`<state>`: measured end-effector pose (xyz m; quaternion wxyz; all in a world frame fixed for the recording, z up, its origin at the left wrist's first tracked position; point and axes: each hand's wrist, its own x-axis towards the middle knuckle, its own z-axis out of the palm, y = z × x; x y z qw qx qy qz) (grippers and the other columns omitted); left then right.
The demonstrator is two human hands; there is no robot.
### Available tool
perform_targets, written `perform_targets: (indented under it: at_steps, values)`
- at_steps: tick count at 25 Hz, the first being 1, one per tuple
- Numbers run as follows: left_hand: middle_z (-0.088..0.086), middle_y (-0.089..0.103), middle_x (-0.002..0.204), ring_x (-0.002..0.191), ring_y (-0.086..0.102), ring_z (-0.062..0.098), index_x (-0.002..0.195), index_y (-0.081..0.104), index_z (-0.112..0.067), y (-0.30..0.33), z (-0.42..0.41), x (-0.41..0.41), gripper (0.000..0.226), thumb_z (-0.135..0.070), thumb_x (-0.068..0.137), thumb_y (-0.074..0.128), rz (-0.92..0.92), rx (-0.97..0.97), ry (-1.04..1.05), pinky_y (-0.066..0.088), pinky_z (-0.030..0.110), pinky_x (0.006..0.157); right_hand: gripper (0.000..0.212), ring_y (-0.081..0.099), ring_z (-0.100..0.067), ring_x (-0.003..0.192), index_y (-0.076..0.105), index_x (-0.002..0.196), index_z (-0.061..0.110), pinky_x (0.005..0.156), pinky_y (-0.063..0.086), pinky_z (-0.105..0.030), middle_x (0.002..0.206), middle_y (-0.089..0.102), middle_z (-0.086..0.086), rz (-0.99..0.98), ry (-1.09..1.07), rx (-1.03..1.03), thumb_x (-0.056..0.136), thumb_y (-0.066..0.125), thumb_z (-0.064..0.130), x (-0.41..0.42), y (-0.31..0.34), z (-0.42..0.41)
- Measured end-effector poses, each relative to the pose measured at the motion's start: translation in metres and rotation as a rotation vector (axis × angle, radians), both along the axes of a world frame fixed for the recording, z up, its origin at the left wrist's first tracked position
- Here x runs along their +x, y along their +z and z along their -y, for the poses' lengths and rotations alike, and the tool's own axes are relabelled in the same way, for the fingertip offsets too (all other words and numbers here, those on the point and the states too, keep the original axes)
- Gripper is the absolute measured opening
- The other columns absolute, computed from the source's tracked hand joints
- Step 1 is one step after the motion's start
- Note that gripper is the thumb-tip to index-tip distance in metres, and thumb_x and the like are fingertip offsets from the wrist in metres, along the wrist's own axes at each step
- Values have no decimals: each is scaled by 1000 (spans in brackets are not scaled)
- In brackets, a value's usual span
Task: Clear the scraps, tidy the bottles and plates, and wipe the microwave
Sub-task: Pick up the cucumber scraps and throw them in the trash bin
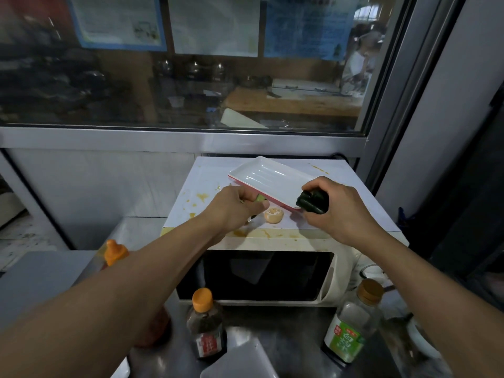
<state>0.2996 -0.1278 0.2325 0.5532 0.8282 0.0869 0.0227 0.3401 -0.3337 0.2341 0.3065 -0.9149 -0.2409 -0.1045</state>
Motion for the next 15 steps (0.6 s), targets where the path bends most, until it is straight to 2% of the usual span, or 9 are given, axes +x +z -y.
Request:
perform_targets:
  at_steps: [4, 9, 11, 15]
  values:
    - [0, 58, 75, 67, 53, 11, 91, 66, -9, 5, 8, -26, 18, -26, 85, 68, 16, -36, 9, 47, 19, 60, 47, 50, -10, 90, 57, 111, 25, 66, 34, -6, 101, 57, 9, 17, 20, 6, 71, 80, 23, -15, 8, 2]
    - [1, 55, 77, 74, 52, 13, 90, 63, -9, 8, 19, -58, 21, -28, 85, 67, 36, -122, -18, 47, 21, 66, 45, 55, -14, 94, 57, 111, 25, 74, 41, -20, 104, 61, 5, 37, 13, -5, 72, 77, 20, -46, 18, 12]
    - [1, 55, 76, 73, 52, 12, 94, 62, -5, 8, 23, -67, 26, -29, 84, 68, 49, -161, -44, 47, 20, 65, 45, 54, -12, 92, 57, 111, 26, 69, 39, -13, 102, 60, 7, 42, -10, -6, 71, 76, 20, -59, 21, 15]
    - [-1, 53, 75, 70, 51, 8, 92, 59, -7, 7, 25, -83, 17, -23, 88, 64, 61, -214, -129, 47, 15, 57, 44, 52, -8, 86, 59, 109, 26, 63, 33, -1, 96, 59, 10, 44, -91, -15, 70, 76, 18, -94, 22, 15]
